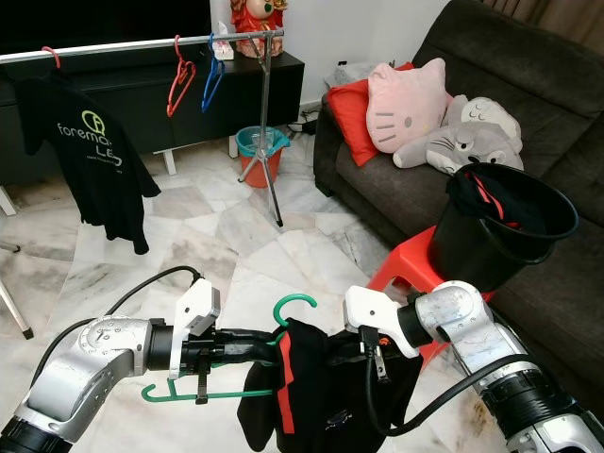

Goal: Hang hanger

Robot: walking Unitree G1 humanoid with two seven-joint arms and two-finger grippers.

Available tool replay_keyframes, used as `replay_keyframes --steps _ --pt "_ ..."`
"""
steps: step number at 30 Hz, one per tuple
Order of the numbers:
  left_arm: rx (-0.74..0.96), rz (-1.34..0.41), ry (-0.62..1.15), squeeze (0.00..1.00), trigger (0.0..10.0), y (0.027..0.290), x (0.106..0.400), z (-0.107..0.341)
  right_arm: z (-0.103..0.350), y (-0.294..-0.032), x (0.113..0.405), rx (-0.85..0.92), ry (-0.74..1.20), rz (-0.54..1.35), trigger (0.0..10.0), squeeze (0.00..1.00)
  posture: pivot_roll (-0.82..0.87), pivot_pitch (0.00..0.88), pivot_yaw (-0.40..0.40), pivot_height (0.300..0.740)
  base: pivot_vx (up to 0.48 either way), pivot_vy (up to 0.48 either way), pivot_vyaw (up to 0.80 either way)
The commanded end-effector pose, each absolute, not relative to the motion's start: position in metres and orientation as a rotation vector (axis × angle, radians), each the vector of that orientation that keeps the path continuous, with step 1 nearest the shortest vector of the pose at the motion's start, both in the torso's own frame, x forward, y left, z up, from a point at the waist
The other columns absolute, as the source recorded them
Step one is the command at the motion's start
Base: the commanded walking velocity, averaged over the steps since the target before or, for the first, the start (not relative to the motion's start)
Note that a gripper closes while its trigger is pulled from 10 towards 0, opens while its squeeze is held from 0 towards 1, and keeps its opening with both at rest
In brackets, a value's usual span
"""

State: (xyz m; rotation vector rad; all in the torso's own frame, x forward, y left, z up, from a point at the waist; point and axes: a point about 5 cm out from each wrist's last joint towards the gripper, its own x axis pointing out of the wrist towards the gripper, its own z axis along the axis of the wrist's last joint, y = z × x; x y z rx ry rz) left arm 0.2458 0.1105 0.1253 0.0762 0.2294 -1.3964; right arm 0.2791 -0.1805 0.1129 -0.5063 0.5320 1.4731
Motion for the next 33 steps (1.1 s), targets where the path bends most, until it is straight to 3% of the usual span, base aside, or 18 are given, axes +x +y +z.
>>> replay_keyframes --steps 1,2,3,5,16,22,33 --pt "0.087 -1.414 0.149 0.00 10.0 0.103 0.251 0.140 0.113 -0.175 0.278 -0.520 0.524 1.516 0.0 0.00 0.16 0.000 -0.158 0.740 0.000 0.000 0.00" --pt "0.084 -1.415 0.151 0.00 10.0 0.102 0.251 0.140 0.113 -0.174 0.278 -0.520 0.524 1.516 0.0 0.00 0.16 0.000 -0.158 0.740 0.000 0.000 0.00" --pt "0.078 -1.410 0.154 0.95 10.0 0.102 0.252 0.140 0.113 -0.174 0.278 -0.519 0.522 1.518 0.0 0.00 0.16 0.000 -0.157 0.740 0.000 0.000 0.00" --pt "0.075 -1.411 0.159 1.00 10.0 0.102 0.252 0.140 0.112 -0.173 0.278 -0.519 0.521 1.519 0.0 0.00 0.16 0.000 -0.157 0.740 0.000 0.000 0.00" --pt "0.104 -1.452 0.211 1.00 10.0 0.111 0.251 0.141 0.107 -0.178 0.281 -0.579 0.558 1.497 0.0 0.00 0.16 0.000 -0.158 0.740 0.000 0.000 0.00" --pt "0.214 -1.433 0.292 1.00 10.0 0.130 0.252 0.136 0.101 -0.189 0.283 -0.670 0.622 1.458 0.0 0.00 0.16 0.000 -0.159 0.740 0.000 0.000 0.00" --pt "0.244 -1.337 0.340 1.00 10.0 0.151 0.252 0.132 0.092 -0.215 0.287 -0.769 0.723 1.363 0.0 0.00 0.17 0.000 -0.159 0.740 0.000 0.000 0.00"
